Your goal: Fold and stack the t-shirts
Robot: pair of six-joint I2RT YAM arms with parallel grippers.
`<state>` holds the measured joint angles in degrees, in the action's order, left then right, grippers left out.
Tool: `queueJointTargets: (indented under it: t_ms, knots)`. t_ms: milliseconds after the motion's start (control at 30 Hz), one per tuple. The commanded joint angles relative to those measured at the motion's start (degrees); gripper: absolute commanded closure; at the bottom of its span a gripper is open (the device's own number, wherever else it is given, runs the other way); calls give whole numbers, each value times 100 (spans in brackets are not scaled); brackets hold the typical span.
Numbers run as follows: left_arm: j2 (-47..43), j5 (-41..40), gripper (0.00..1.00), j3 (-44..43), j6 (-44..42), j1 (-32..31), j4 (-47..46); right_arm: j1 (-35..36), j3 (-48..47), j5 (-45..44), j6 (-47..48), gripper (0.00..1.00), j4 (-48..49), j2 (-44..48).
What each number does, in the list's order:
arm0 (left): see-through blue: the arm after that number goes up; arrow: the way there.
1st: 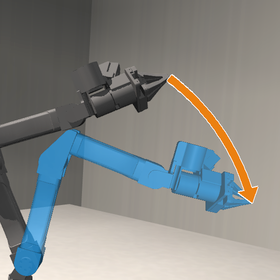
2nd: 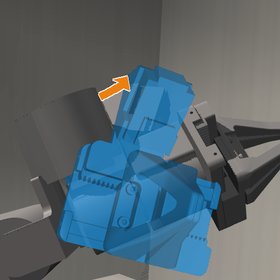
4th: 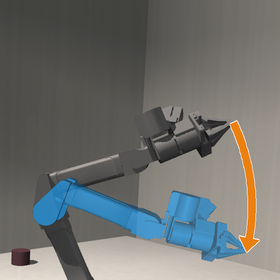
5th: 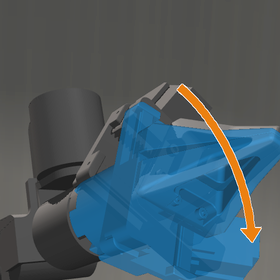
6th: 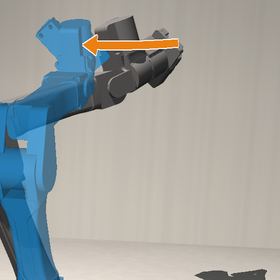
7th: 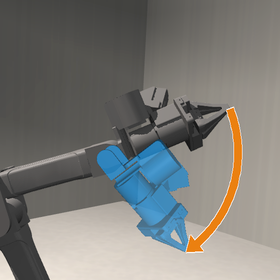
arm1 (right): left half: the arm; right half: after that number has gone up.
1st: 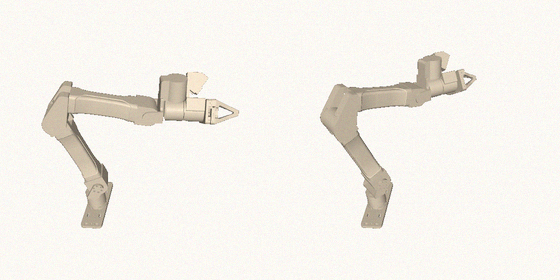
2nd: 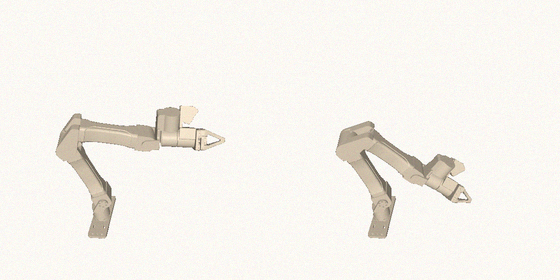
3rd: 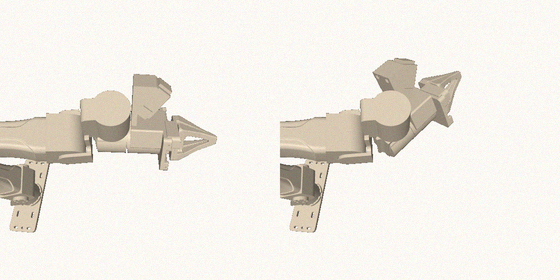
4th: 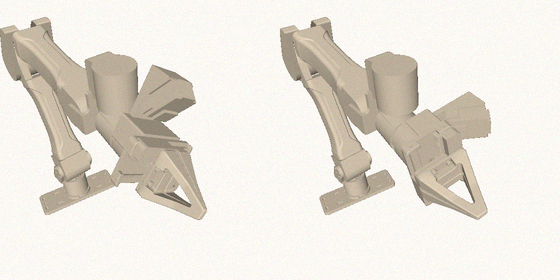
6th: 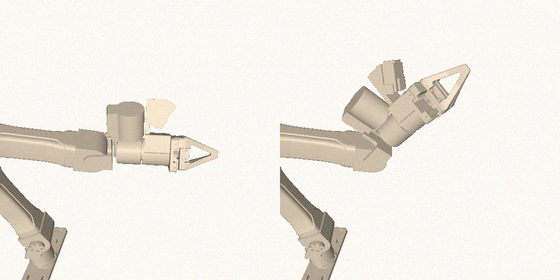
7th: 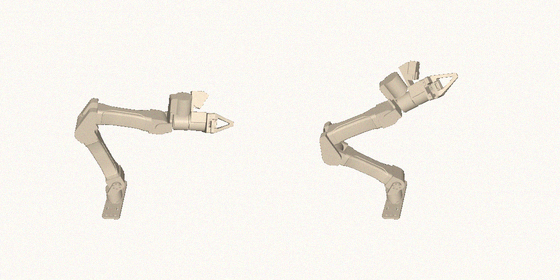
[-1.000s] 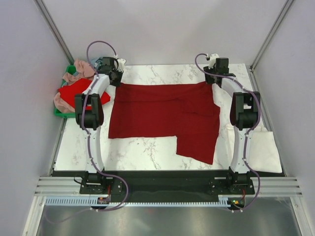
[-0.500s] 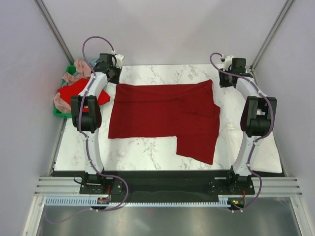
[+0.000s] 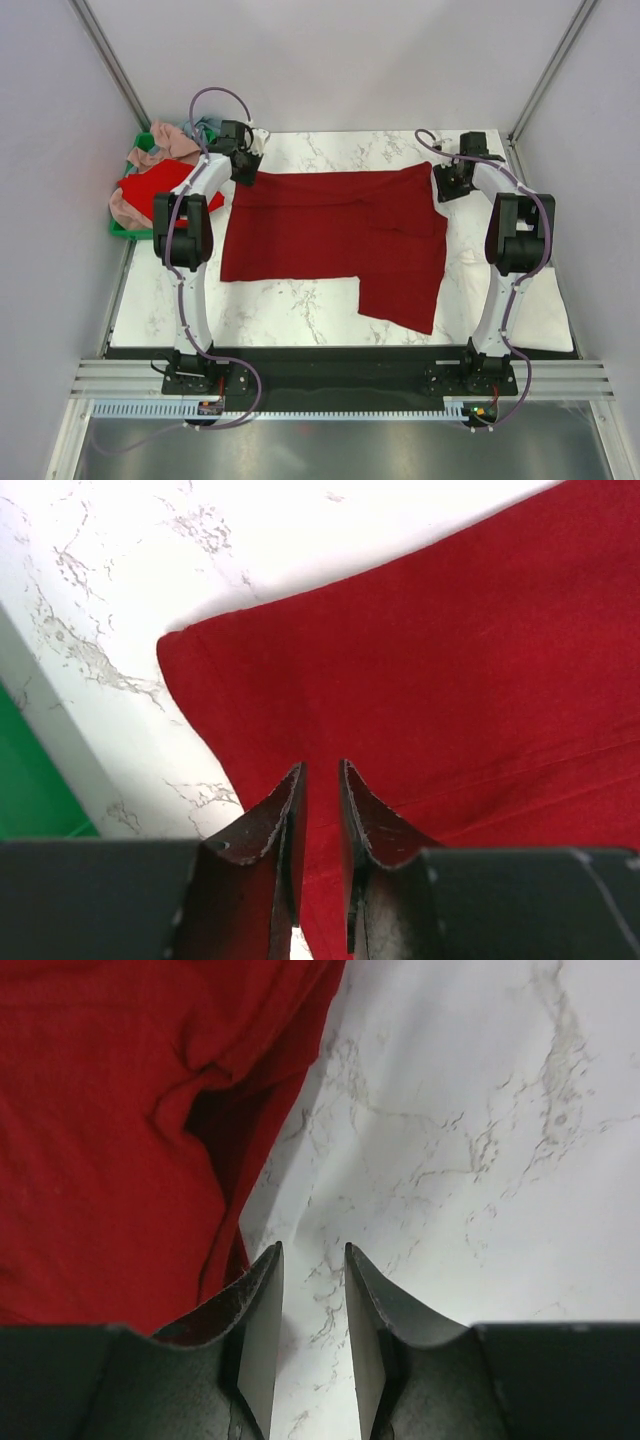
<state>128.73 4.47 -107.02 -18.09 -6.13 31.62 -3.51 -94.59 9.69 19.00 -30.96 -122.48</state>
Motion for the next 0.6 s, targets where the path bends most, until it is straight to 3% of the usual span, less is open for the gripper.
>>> queueJointTargets:
  t_ms: [0,567]
  knots:
    - [-93,-192,75,-91,-186,15,-112,-1,211,120,323,62,-270,109]
    - [-199,-262,76,-55,-169,7,-182,26,590,252,508,65,-288,698]
